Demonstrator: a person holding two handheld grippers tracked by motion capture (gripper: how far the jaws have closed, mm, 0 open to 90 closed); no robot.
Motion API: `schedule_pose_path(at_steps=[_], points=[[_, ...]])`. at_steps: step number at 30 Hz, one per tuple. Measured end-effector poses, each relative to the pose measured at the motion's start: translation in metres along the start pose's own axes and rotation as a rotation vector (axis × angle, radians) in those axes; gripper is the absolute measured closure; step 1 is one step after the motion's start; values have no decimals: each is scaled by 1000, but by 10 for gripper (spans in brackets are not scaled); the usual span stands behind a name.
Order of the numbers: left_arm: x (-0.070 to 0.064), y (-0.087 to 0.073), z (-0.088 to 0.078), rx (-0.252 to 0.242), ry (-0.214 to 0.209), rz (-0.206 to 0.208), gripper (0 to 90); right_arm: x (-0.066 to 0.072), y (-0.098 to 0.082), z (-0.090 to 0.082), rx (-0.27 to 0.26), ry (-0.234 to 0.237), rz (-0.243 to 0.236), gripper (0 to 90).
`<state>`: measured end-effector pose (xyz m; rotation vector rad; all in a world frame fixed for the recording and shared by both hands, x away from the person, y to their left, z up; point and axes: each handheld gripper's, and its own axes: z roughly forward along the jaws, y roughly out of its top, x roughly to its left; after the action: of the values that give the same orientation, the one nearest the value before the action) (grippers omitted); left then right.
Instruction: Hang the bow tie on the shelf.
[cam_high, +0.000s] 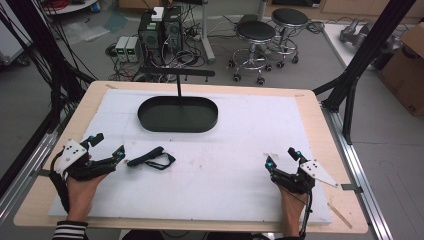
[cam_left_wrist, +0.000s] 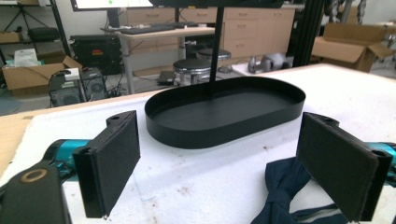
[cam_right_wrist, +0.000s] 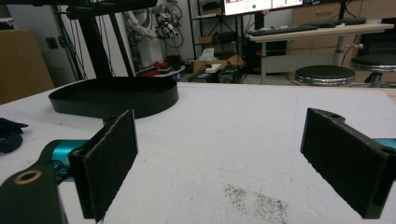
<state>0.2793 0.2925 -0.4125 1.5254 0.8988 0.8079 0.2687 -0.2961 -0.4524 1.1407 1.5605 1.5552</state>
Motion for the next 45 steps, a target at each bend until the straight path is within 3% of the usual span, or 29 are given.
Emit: schedule_pose_path(at_steps=[11,12,13,15,22,24,26,29,30,31,33,38,45], points=[[-6,18,10,157,-97,97,139,1,0,0,4,-5,-3,101],[-8,21,14,209,-117,137,140,1,0,0,5,-5,-4,101],[-8,21,14,209,-117,137,141,1,0,0,5,-5,-4,101],[-12,26,18,259,-143,192,142,0,0,1,4,-4,-11,101],[-14,33,22,313,-181,211,142,1,0,1,12,-7,-16,101],[-16,28,25,362,-201,238,148,1,0,1,14,-8,-15,101],[-17,26,26,371,-205,250,173,1,0,1,14,-9,-15,101],[-18,20,28,413,-237,244,189,1,0,1,14,-9,-13,101],[-20,17,31,459,-248,265,189,1,0,1,14,-8,-14,101],[-20,17,31,459,-248,265,189,1,0,1,14,-9,-14,101],[-22,13,34,516,-251,300,189,1,0,1,13,-9,-15,101],[-24,12,38,564,-255,332,189,2,0,2,13,-11,-23,101],[-27,9,44,603,-269,313,206,2,0,2,13,-11,-25,101]])
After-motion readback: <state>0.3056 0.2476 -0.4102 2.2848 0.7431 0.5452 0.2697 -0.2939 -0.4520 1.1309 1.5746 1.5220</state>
